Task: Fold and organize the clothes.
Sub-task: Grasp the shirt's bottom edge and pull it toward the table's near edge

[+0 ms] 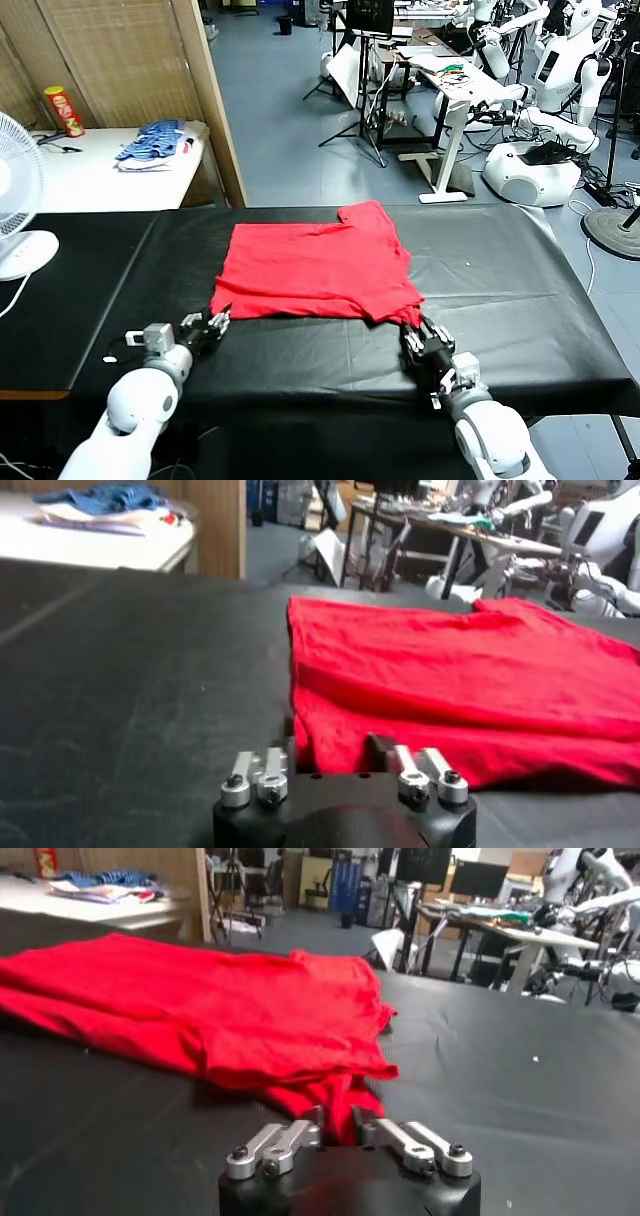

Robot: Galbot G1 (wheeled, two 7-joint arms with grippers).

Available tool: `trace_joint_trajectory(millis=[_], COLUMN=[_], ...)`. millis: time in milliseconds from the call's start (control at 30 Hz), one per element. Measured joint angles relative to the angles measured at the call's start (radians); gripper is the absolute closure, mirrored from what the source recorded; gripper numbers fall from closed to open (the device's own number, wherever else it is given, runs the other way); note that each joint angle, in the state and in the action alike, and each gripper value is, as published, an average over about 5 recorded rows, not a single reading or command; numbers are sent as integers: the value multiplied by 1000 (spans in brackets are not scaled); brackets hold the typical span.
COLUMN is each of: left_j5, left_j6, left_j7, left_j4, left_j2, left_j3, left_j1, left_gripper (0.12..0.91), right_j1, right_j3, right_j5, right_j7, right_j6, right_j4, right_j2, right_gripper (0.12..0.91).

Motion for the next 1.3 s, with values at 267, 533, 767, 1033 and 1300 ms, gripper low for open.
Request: trace_joint_trajectory(millis=[267,533,767,1033,1300], left_j5=[95,137,148,136,114], left_j6=[11,58,76,123,268], left_j7=[-4,-7,0,-16,-16], left_j4=[-75,-243,-343,-391,-490], left_j2=[58,107,122,100,97], left_j3=[-11,-51,-90,-115,-169], left_j1=[68,235,368,436,473], left_gripper=[896,896,896,653,273], right_j1=[-99,-240,-291,-328,-282], right_j3=[33,61,59,82,112], right_j5=[56,37,22,23,110], right_j7=[53,69,46,35,72], right_j6=[-121,-147,-129,-143,-118], right_j4=[131,240,269,331,391], right_j2=[-40,-43,-41,-65,-103], right_gripper=[902,902,889,538,241])
